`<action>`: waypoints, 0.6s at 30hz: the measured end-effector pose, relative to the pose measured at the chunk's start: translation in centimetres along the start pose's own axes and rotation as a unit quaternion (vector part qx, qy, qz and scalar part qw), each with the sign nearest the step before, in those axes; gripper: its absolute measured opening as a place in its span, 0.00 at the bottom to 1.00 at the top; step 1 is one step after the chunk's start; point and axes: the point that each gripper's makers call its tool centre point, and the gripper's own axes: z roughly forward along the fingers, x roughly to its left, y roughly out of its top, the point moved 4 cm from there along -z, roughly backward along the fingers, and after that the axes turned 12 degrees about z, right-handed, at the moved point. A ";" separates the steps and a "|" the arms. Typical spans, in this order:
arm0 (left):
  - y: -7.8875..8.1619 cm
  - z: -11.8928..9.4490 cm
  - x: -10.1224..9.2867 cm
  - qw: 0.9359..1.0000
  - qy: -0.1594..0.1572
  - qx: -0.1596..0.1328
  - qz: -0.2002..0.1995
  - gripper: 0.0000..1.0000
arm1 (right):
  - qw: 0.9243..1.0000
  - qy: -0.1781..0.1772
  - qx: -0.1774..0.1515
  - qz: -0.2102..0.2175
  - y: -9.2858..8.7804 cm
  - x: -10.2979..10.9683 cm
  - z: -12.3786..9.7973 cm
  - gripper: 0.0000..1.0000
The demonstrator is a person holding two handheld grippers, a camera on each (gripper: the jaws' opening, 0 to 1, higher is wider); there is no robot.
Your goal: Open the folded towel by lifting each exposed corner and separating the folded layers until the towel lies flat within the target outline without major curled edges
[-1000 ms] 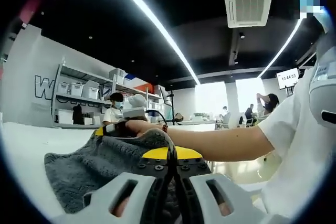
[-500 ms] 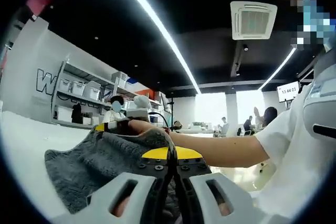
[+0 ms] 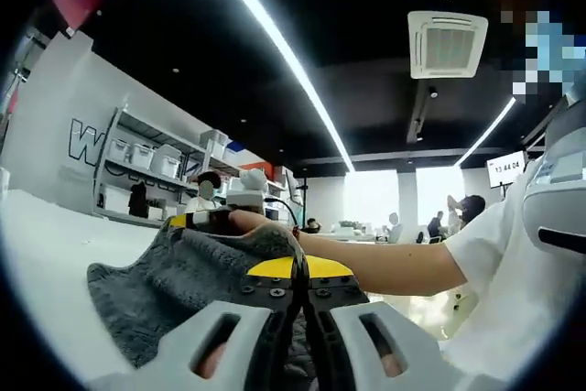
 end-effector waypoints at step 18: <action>1.3 -1.5 0.6 1.000 0.009 -0.019 -0.005 0.01 | 1.000 0.015 0.004 -0.008 1.2 1.5 1.4 0.00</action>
